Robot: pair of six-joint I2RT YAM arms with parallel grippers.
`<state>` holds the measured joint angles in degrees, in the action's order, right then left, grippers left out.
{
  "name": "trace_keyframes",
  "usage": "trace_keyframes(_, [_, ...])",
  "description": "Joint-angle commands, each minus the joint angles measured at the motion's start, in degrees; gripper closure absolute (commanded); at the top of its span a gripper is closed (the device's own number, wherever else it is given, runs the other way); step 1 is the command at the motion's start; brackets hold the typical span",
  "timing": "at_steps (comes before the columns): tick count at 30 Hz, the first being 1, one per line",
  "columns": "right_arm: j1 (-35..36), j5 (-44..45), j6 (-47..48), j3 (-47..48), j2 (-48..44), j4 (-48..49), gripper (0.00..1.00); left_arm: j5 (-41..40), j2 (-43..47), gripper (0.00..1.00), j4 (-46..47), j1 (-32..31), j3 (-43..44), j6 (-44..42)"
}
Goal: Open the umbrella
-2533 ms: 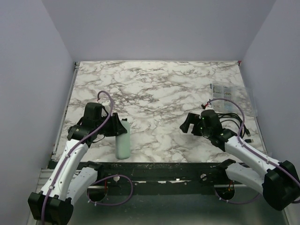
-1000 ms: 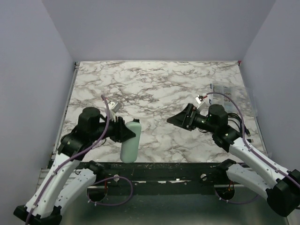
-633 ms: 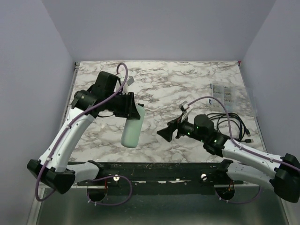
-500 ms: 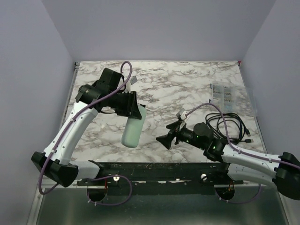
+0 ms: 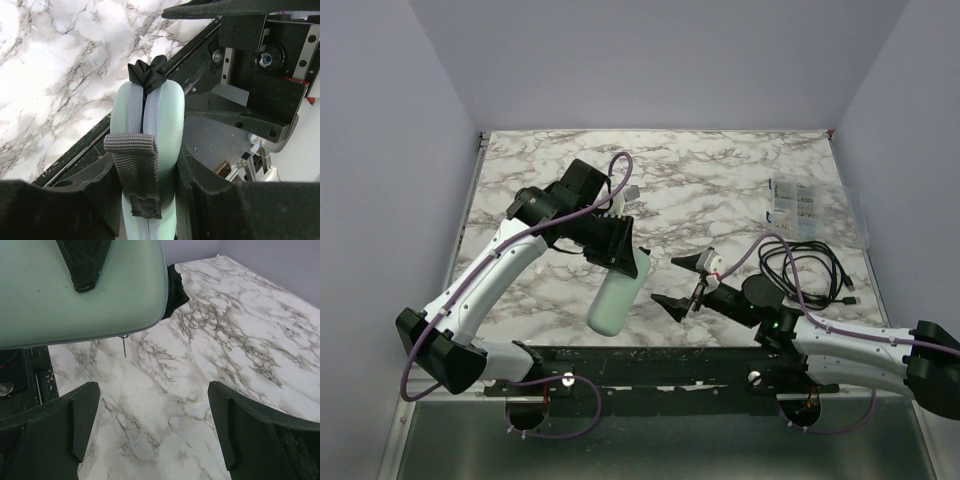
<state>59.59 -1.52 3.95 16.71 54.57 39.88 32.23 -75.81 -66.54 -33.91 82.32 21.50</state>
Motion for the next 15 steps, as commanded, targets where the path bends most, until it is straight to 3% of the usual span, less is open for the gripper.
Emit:
trace_keyframes(1, [0.62,-2.0,4.29,3.26,0.86,1.8,0.04,3.01,0.38,1.0,3.87,-1.87,0.09,2.11])
trace_keyframes(15, [3.23,-0.61,5.69,5.95,1.66,0.73,0.13,3.3,3.93,1.0,9.82,-2.71,-2.13,6.97])
